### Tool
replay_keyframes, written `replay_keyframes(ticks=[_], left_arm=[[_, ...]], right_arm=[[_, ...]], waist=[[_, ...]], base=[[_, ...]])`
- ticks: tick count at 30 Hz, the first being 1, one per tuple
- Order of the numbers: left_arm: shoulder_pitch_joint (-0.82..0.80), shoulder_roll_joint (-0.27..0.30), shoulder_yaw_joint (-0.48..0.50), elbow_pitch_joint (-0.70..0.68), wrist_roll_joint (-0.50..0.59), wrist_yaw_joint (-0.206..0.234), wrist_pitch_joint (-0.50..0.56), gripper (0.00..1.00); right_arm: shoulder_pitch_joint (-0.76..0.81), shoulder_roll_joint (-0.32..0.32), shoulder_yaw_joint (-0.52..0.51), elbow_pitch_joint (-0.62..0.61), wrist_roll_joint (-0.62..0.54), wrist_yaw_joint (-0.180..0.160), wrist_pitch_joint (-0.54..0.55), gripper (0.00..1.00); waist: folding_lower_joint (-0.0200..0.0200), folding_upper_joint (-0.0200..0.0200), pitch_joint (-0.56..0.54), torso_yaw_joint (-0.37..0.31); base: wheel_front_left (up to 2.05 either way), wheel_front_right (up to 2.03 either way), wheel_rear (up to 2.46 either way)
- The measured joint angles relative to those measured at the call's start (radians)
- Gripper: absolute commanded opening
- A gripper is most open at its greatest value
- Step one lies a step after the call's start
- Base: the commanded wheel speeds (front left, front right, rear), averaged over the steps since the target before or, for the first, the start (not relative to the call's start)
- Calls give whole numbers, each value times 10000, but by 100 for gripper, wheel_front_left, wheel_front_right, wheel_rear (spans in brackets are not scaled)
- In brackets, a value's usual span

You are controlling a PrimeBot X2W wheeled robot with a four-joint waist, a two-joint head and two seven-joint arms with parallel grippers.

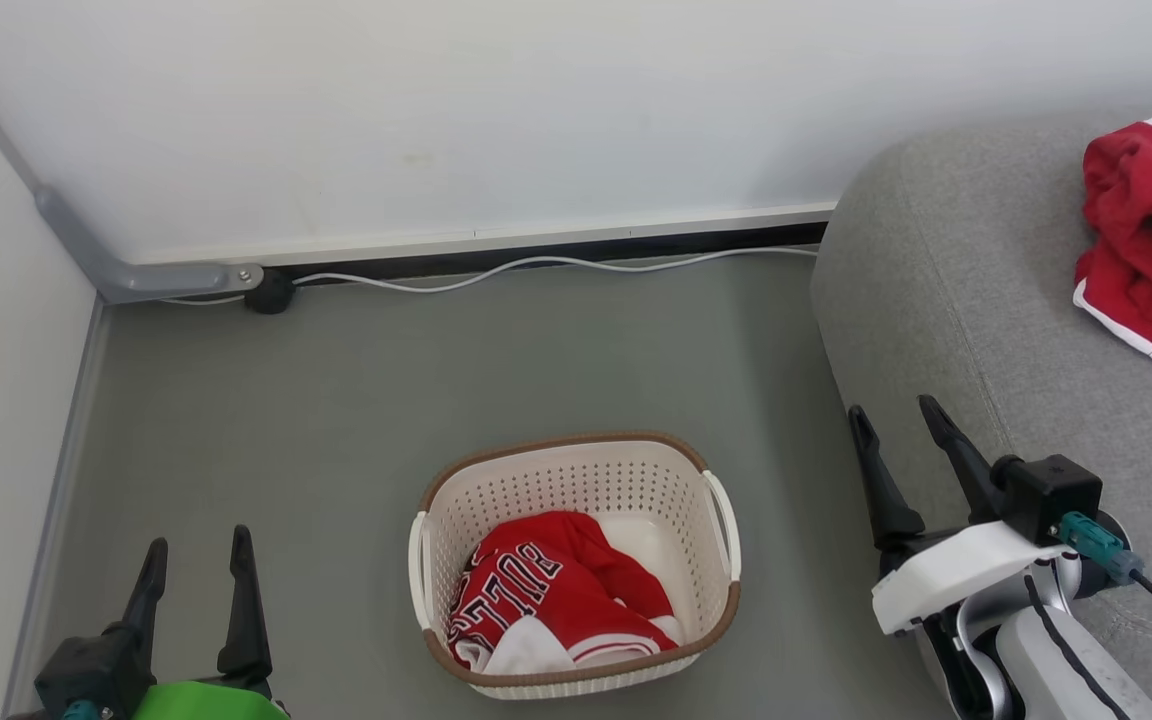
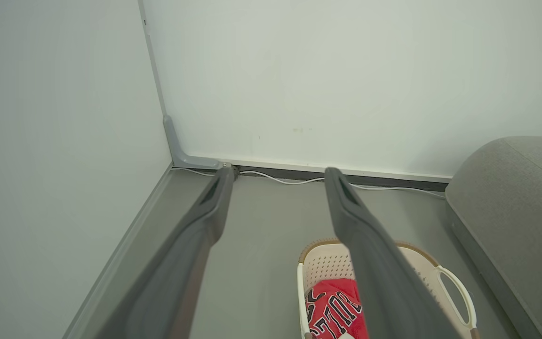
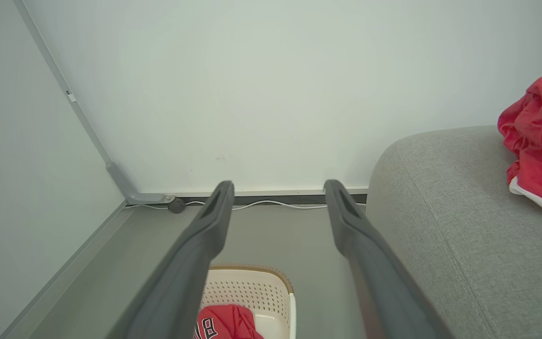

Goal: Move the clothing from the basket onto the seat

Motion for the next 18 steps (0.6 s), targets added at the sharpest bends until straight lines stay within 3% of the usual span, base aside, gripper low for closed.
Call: replay_keyframes(ticks=[10, 18], left_arm=[[-113, 54, -437, -48, 462, -263, 0, 100], [-1360, 104, -1143, 6, 965, -531, 121, 100]], right_arm=[[-54, -71, -159, -441, 0, -2, 48, 100], [-772, -226, -368, -886, -4, -12, 48, 100]], waist=[[0, 0, 719, -87], [0, 0, 1670, -235]], base=[[0, 0, 0], [0, 0, 0]])
